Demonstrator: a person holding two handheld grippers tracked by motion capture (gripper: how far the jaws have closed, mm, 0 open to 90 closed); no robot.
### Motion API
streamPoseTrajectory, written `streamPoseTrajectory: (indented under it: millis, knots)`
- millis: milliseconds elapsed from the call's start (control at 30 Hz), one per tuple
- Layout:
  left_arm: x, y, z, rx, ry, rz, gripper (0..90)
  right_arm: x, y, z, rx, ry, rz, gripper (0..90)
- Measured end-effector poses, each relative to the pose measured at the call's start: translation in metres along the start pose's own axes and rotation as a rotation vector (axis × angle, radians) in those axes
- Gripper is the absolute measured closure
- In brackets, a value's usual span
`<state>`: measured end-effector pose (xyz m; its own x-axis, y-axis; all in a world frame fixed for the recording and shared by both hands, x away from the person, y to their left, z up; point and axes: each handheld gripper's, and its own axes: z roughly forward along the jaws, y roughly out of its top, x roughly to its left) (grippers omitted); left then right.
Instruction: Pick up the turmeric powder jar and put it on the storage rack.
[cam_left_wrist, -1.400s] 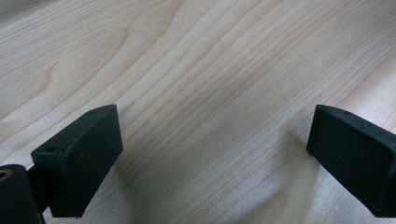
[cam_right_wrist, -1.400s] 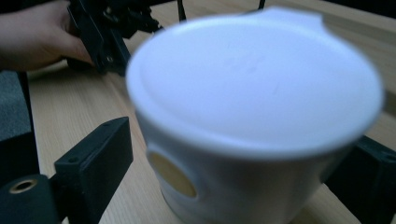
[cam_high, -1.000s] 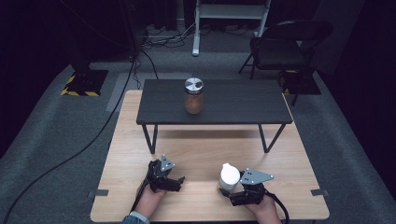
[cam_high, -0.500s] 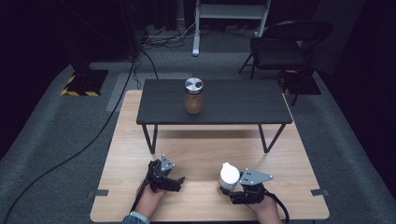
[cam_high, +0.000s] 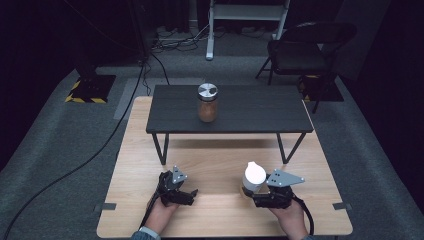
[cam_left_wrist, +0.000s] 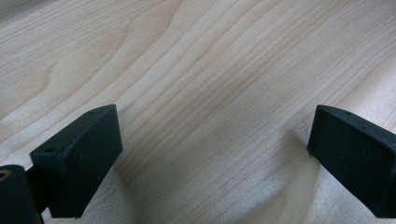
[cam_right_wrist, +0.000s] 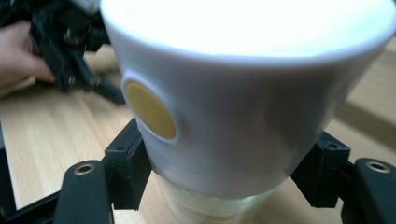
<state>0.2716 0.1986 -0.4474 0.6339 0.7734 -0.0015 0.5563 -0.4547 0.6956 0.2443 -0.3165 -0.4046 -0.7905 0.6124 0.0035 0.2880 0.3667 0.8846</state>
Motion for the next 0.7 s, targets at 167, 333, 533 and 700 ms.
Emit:
streamPoseTrajectory:
  millis: [167,333,533,700]
  knots:
    - [0.000,0.000,0.001,-0.004,-0.002,-0.001,2.0,-0.007,0.030,-0.013,-0.023,-0.043,-0.005,30.4]
    - [0.000,0.000,0.001,-0.002,-0.001,0.002,1.8,-0.013,0.063,-0.024,-0.044,-0.080,-0.013,30.4]
    - [0.000,0.001,0.001,-0.001,-0.001,0.001,1.8,-0.024,0.103,-0.037,-0.080,-0.095,0.009,30.4]
    - [0.000,0.001,0.001,0.000,-0.003,0.001,1.7,-0.029,0.134,-0.042,-0.112,-0.112,0.013,30.4]
